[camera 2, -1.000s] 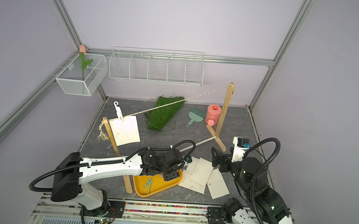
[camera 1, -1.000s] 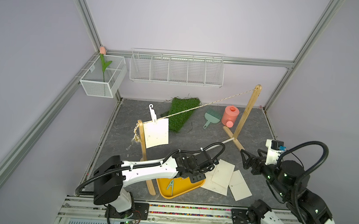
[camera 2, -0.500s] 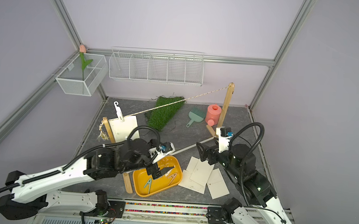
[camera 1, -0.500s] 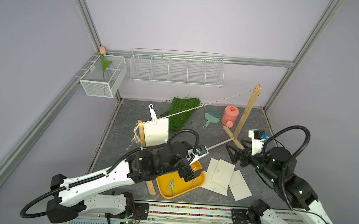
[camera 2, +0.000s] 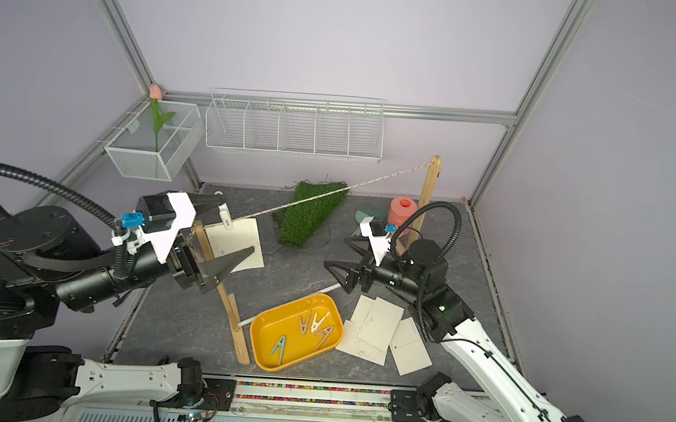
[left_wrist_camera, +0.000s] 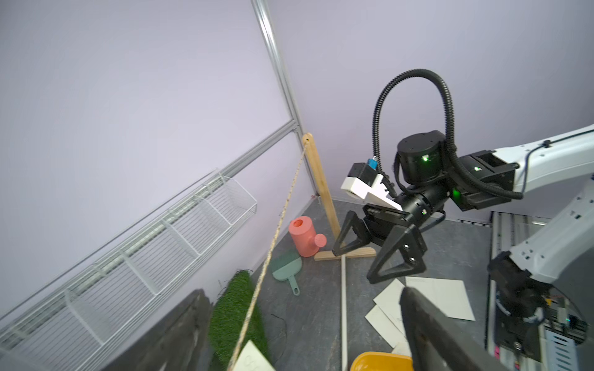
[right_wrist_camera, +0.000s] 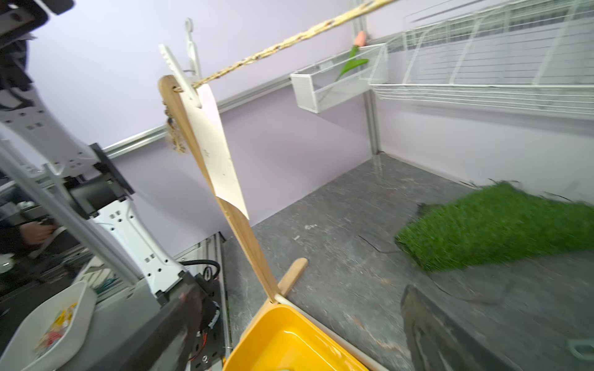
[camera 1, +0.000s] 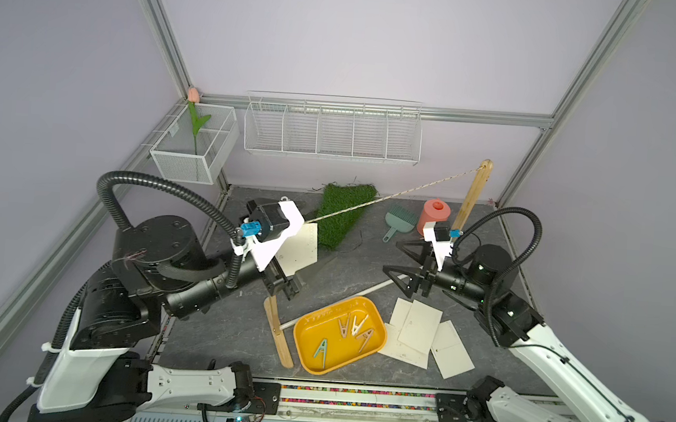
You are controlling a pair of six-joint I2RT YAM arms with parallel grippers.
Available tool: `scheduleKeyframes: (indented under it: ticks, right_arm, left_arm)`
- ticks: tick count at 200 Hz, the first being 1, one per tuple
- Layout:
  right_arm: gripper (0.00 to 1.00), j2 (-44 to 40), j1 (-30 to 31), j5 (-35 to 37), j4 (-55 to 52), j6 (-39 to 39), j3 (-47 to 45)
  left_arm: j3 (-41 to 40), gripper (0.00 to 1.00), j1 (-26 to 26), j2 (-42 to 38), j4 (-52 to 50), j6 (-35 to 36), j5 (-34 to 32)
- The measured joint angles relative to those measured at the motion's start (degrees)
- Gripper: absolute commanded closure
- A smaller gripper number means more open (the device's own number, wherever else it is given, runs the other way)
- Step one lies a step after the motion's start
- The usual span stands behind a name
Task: Remove the postcards from the strings
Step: Pinch the postcard on the clothesline.
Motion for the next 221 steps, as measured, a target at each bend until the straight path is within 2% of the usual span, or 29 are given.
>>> scheduleKeyframes:
  ticks: [27, 46, 75, 96, 131, 148, 178, 221]
  right_arm:
    - [0.02, 6.7, 4.7, -4.4, 5.4, -1.2, 1.1]
    - [0.00, 11.7, 7.5, -6.7, 7.1, -2.8, 3.5]
    - [0.00, 17.5, 10.2, -8.9, 9.3, -4.8, 7.2]
    - [0.01, 19.9, 11.2, -9.6, 10.6, -5.4, 8.6]
    - [0.01, 21.4, 12.2, -9.9, 12.4, -5.7, 9.2]
    - [0.01, 21.4, 12.6, -9.9, 13.0, -5.8, 9.2]
    - [0.01, 21.4, 13.0, -9.9, 13.4, -6.2, 9.2]
    - [0.01, 20.5, 13.1, -9.7, 13.3, -6.9, 8.9]
  left_arm:
    - [-1.2, 0.08, 0.0, -3.8, -0.8, 3.0, -10.2]
    - [-3.5, 0.06, 0.0, -7.3, -1.5, 4.3, -15.0]
    - [-3.9, 0.06, 0.0, -8.9, -3.5, 3.9, -18.6]
    - [-3.8, 0.06, 0.0, -7.7, -5.6, 2.5, -18.7]
    - [-1.6, 0.04, 0.8, -2.9, -9.3, -1.0, -14.6]
    - [-1.6, 0.04, 5.4, -0.9, -9.7, -2.4, -9.7]
    - [-0.6, 0.05, 16.5, 2.8, -9.6, -4.9, 1.7]
    - [-0.5, 0.05, 22.6, 4.9, -6.7, -5.8, 9.3]
